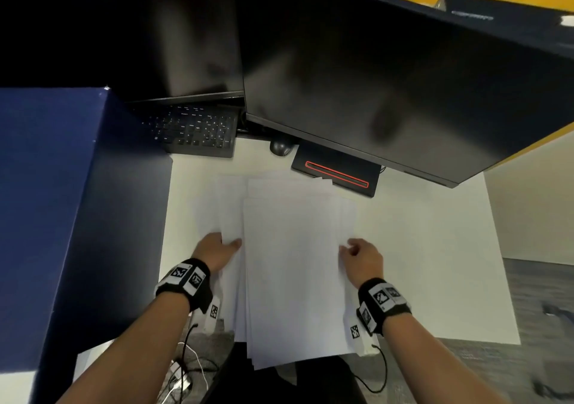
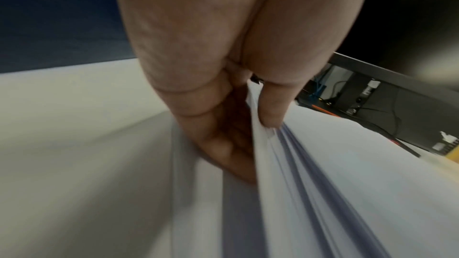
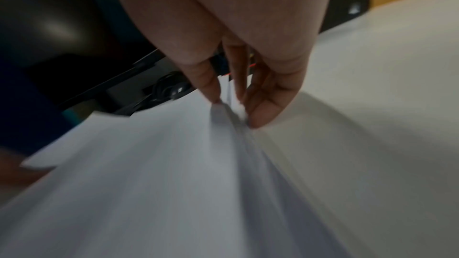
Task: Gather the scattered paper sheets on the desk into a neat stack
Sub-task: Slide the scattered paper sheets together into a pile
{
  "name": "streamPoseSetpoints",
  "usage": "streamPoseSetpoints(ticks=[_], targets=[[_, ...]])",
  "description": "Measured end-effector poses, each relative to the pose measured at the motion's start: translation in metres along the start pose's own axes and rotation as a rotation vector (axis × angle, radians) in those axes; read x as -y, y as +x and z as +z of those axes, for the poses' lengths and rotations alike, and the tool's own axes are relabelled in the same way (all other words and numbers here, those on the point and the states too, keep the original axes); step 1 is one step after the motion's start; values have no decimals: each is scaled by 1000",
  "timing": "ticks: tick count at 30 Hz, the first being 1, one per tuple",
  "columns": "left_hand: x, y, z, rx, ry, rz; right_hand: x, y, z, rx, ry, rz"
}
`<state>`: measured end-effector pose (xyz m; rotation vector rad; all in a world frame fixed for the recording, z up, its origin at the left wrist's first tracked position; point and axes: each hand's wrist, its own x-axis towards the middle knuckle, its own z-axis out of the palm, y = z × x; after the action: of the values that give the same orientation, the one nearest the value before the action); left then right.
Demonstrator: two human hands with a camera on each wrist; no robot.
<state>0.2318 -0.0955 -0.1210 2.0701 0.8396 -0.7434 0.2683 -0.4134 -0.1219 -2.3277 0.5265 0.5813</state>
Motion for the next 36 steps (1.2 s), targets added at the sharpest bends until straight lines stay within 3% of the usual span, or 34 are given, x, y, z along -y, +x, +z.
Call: streamPoseSetpoints(ticks=[4, 8, 12, 17, 21, 23, 25, 31, 33, 36], targets=[[-22, 16, -18, -201, -52, 61, 19, 29, -19, -151, 71, 88], [-43, 32, -24, -200, 2, -5, 43, 70, -16, -156, 11, 105], [-48, 36, -19, -222, 53, 59, 70, 83, -7, -113, -30, 63], [-41, 28, -16, -280, -52, 138, 86, 74, 3, -79, 78, 20], [-9, 18, -26, -479, -96, -51, 59, 62, -20, -134, 108, 70], [-3, 20, -29, -433, -106, -151, 48, 55, -24, -102, 84, 56], [-4, 29, -31, -366, -143, -160, 45, 54, -16, -33, 38, 11], [-29, 45, -36, -316, -142, -10, 80, 46, 20, 1, -17, -105], [-36, 46, -36, -310, -272, 18, 91, 45, 31, 17, 12, -121], [-28, 51, -44, -310, -541, -62, 92, 49, 33, -13, 64, -94]])
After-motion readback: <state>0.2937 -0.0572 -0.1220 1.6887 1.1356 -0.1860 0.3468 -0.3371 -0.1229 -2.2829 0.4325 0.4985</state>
